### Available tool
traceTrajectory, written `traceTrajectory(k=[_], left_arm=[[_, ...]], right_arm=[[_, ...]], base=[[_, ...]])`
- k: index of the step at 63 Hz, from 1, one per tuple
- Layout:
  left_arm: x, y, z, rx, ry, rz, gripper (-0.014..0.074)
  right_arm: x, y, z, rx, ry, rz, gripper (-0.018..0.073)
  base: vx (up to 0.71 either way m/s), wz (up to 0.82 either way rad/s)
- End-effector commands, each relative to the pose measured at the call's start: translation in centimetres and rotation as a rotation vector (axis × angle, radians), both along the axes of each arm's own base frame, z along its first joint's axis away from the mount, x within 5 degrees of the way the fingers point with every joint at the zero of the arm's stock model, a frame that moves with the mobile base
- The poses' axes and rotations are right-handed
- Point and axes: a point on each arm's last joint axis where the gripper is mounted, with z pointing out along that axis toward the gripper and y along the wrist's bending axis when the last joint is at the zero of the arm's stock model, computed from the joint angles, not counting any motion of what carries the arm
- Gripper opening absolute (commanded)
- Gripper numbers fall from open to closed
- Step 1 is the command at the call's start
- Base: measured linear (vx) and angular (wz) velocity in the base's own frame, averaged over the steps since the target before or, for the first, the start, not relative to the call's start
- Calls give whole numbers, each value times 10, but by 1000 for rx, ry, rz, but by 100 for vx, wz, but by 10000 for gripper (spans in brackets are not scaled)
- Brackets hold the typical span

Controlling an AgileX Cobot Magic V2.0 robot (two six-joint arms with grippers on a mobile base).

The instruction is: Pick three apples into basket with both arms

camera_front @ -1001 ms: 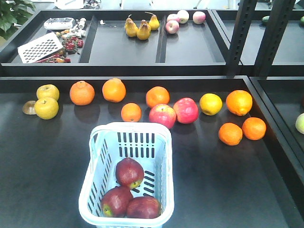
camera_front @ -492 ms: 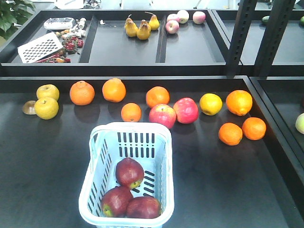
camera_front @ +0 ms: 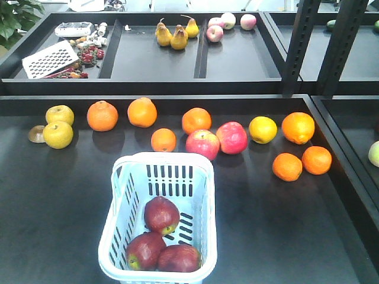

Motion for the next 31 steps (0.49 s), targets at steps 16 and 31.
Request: traceTrajectory(k=[16,31], left_arm=[[-26,8,-58,-154,-204,55,-6],[-30,11,-102,-184,-185,91,-6]], right_arm=[[3,-1,14,-4,-94,-6,-8],[3,-1,14,-4,-94,-6,-8]], base=[[0,0],[0,0]])
